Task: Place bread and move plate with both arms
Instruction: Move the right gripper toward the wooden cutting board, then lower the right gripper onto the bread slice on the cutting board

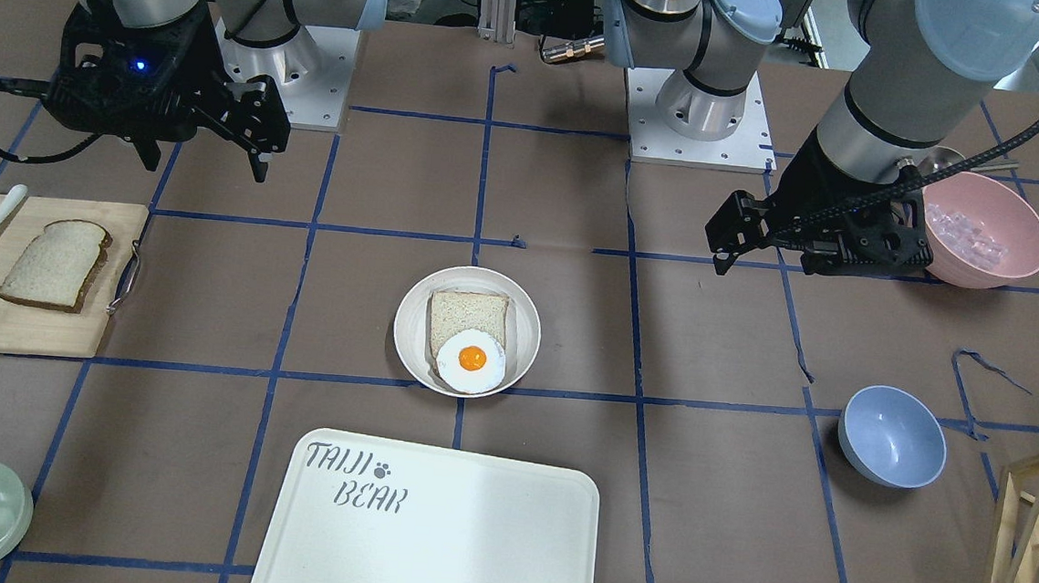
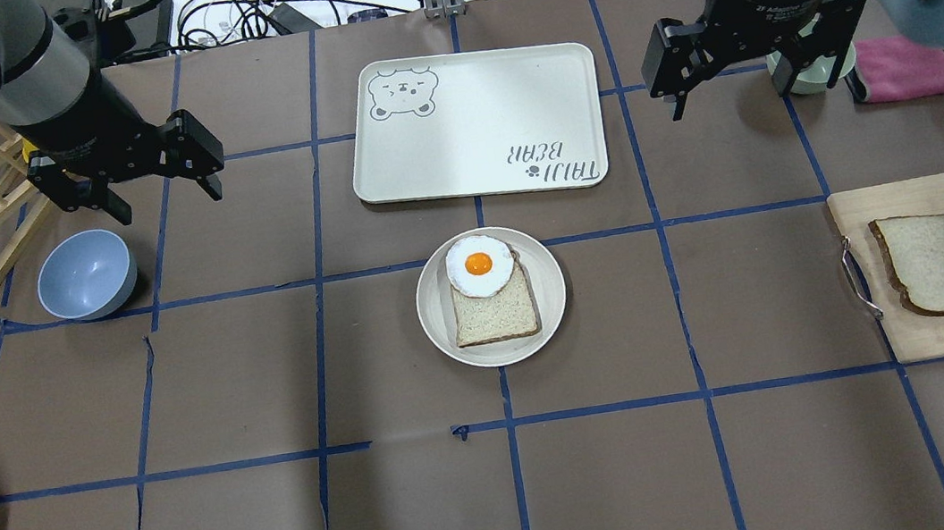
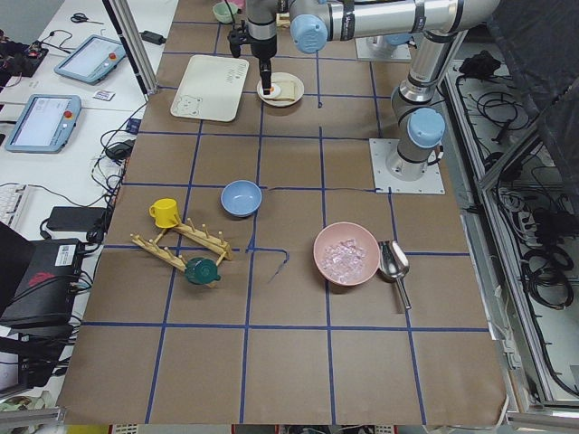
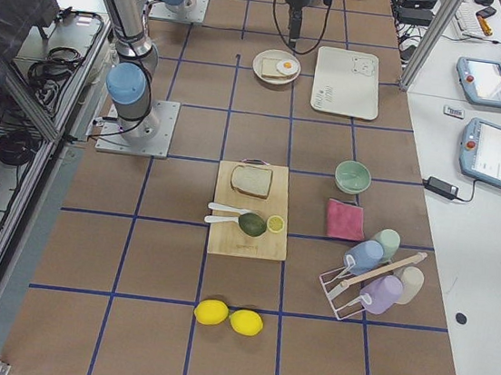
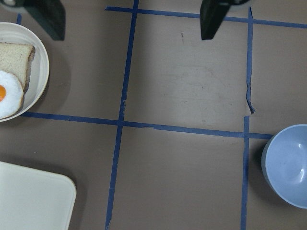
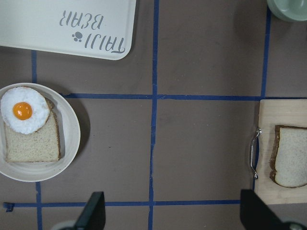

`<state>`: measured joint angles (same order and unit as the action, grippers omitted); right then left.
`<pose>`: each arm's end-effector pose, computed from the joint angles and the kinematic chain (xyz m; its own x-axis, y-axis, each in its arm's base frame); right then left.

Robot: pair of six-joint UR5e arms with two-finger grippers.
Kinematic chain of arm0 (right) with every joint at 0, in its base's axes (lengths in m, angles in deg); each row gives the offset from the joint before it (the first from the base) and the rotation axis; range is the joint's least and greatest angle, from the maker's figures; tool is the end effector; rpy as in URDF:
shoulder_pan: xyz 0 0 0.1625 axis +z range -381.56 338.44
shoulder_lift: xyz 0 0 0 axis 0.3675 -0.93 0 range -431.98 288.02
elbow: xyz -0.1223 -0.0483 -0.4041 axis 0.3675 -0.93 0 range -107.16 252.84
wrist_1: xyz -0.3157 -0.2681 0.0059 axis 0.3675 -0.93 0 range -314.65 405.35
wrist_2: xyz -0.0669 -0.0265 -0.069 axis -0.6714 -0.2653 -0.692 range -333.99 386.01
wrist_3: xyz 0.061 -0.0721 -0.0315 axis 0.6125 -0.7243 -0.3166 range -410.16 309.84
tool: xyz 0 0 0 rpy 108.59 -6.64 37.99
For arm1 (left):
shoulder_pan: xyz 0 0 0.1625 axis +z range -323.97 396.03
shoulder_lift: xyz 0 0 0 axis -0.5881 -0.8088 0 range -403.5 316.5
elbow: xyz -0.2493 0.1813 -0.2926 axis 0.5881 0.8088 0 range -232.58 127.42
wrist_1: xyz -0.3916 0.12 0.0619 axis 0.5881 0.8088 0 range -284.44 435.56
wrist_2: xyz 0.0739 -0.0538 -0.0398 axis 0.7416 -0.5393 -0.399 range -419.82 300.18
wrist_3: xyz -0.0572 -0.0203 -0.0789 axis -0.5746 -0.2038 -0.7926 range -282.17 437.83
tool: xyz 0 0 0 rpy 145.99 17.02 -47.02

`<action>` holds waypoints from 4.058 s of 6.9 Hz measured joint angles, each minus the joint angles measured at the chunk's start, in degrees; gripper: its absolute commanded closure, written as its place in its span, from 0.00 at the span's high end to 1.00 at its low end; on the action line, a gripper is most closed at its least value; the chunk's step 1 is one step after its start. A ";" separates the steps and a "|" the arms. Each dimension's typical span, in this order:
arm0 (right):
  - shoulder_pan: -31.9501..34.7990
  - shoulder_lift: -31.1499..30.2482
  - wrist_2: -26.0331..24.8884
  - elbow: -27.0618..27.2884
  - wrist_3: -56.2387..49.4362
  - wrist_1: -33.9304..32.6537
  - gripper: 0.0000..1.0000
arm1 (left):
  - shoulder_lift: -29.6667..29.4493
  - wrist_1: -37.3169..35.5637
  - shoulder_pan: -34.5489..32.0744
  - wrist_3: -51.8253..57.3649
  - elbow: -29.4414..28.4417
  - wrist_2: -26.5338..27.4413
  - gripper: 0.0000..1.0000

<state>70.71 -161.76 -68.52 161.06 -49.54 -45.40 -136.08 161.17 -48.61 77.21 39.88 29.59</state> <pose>0.1451 -0.4919 0.5030 -0.9966 -0.0256 0.0784 -0.0289 0.9987 -0.0413 -0.0862 -0.5187 0.4519 -0.9945 -0.1042 0.0102 -0.1041 0.9945 0.0113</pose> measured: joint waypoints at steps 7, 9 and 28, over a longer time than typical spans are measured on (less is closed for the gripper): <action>-3.62 7.19 -0.34 1.31 -3.32 -6.12 1.00 | -0.02 -0.01 0.06 0.08 0.06 0.12 1.00; -4.82 6.68 -0.28 1.39 -4.24 -6.52 1.00 | -0.09 -0.06 0.08 0.09 0.08 0.09 1.00; -30.40 11.10 -10.84 34.19 -18.90 -40.06 0.52 | -0.10 0.08 0.06 0.51 0.09 0.55 1.00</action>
<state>40.31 -150.66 -79.36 195.25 -68.44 -85.46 -136.19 161.25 -48.55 77.72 39.97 30.15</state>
